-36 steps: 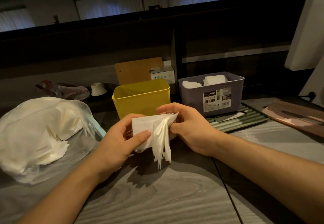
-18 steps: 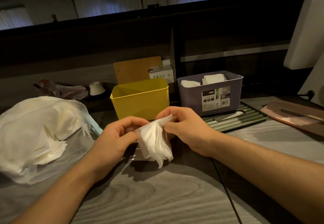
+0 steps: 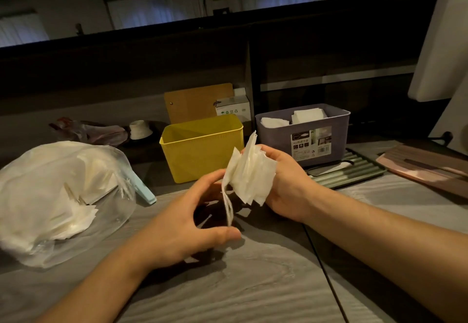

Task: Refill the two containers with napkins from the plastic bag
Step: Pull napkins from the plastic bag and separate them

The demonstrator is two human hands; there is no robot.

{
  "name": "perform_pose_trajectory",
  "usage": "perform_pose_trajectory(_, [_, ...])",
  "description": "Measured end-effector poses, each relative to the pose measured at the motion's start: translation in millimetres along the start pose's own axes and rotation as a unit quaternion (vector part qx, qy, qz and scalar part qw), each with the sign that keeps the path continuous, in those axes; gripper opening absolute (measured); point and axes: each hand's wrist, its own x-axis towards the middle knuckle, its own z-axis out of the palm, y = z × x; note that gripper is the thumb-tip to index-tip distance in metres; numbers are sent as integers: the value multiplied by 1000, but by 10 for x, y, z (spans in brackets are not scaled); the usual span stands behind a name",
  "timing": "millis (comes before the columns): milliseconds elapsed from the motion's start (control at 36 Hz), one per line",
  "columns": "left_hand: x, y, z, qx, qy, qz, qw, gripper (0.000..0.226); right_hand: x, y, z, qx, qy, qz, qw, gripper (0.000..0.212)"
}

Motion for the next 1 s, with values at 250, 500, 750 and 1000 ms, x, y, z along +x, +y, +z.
perform_pose_trajectory(250, [21,87,93,-29,123,10,992,17,38,57,-7,-25,14,-7,1000,17])
perform_pose_trajectory(500, [77,-8,-60,-236,265,-117,927,11,8,65,2,-237,61,-88,965,15])
perform_pose_trajectory(750, [54,18,-40,-144,155,-109,971,32,-95,54,61,-396,-23,-149,906,10])
perform_pose_trajectory(1000, [36,47,-13,-227,148,-79,959,42,-91,98,77,-512,7,-151,846,13])
